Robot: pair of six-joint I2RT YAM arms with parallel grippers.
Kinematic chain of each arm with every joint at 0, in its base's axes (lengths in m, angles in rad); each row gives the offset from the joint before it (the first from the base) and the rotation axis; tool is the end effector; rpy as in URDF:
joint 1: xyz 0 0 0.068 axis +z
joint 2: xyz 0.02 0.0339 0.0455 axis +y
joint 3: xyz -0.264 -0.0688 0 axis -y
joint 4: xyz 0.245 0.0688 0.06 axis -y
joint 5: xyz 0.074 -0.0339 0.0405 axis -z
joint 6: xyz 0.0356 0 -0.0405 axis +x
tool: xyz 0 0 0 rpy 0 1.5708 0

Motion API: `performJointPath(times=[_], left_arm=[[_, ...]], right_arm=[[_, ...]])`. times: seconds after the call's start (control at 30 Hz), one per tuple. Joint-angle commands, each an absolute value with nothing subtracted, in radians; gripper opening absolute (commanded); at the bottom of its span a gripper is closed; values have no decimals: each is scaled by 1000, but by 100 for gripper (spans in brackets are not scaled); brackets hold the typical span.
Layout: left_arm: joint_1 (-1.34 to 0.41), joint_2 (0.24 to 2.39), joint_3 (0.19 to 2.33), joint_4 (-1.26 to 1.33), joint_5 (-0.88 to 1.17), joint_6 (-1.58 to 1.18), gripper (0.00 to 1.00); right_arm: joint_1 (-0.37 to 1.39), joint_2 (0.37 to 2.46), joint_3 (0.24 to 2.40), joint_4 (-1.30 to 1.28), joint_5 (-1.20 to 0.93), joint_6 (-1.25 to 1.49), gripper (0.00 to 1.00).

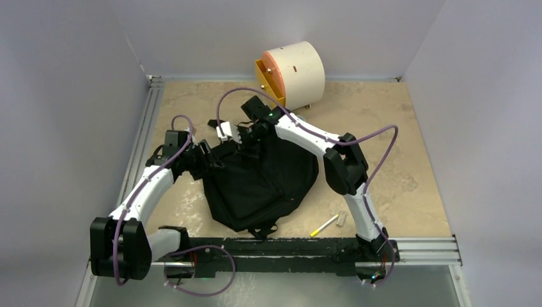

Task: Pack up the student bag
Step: Unzip the student bag at the center of the board.

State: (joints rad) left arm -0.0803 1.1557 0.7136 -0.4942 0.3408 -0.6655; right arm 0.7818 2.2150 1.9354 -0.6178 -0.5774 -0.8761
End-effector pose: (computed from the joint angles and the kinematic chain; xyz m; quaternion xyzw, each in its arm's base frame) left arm 0.2227 -0.0299 0.2179 -0.2194 0.9118 -0.2620 0.2276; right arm 0.3378 0.3628 0.2335 -0.7306 0.5420 0.2535 0.3290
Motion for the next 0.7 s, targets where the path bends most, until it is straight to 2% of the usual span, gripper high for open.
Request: performJointPath(times=[0.0,0.27,0.47,0.67], left_arm=[[-76,1154,735,-473,363,-652,54],[-76,1160,734,-469,369,-652,54],[-75,1164,743,-470,373,-646,54],[-75,1162,742,-471,380,-652,54]], right_arm=[[771,2139,1924,-657,-624,-908,62],[758,2075,1883,-658,-568,-922,61],[759,2106,1927,-700,-484,-948,60],[771,2112,1933,-679,-496,-940,60]])
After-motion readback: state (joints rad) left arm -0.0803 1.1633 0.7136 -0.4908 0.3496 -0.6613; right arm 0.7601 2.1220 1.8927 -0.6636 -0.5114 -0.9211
